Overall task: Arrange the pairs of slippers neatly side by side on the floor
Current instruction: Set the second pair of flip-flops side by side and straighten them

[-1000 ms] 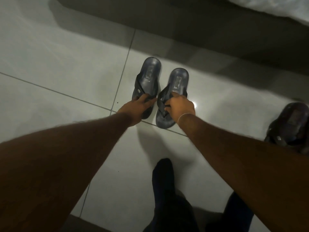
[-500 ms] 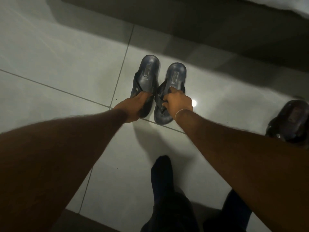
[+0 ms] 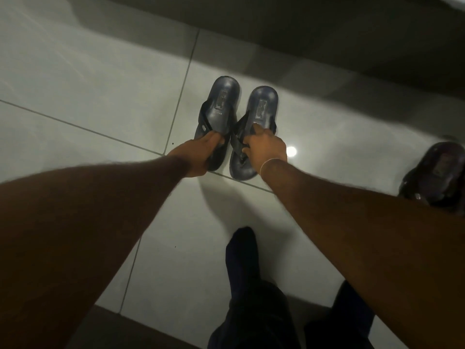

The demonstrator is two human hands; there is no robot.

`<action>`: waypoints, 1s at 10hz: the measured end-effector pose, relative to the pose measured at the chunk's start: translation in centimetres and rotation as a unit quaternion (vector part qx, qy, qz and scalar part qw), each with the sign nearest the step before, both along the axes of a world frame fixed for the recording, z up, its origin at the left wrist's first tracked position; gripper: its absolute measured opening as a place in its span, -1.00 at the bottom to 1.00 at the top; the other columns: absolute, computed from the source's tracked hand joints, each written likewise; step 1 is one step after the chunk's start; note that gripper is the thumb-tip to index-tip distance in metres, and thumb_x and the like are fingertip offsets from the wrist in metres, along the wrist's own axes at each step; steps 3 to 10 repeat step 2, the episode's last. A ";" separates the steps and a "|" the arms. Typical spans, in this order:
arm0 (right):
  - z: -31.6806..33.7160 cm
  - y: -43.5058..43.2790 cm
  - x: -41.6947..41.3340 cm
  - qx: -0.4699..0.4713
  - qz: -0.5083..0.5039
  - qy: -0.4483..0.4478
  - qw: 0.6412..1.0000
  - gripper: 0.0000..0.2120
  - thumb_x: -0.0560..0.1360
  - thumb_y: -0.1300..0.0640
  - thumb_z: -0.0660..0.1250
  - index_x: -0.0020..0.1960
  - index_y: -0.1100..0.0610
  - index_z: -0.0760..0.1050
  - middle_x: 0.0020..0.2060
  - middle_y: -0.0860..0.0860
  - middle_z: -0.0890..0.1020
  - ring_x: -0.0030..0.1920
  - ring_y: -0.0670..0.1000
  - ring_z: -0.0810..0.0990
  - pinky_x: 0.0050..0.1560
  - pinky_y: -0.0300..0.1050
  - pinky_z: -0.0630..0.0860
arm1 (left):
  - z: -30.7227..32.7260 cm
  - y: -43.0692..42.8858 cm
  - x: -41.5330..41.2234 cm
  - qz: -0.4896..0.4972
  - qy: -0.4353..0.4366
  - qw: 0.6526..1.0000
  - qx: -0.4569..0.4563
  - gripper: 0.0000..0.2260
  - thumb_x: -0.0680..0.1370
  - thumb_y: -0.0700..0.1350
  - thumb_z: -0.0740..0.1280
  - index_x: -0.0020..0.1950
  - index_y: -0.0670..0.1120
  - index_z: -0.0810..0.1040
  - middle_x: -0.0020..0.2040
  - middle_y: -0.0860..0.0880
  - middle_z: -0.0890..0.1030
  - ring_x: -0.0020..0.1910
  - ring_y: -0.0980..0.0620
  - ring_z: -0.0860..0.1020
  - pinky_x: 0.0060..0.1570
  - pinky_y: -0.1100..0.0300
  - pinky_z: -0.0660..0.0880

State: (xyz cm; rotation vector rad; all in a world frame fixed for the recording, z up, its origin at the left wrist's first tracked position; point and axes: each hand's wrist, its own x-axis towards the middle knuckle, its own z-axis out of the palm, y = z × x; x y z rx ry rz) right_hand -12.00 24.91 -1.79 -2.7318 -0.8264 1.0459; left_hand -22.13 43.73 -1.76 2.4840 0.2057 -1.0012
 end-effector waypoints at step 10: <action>0.1 -1.9 0.1 0.053 -0.002 -0.051 0.997 -0.58 0.65 -0.04 0.32 0.47 0.03 0.45 0.53 0.08 0.38 0.39 0.19 0.48 0.28 0.15 0.53 | 0.5 -0.4 -1.6 -0.047 -0.115 0.982 0.139 -0.24 0.46 -0.40 0.47 0.57 -0.06 0.26 0.73 -0.07 0.16 0.26 -0.36 0.59 0.10 -0.27 0.68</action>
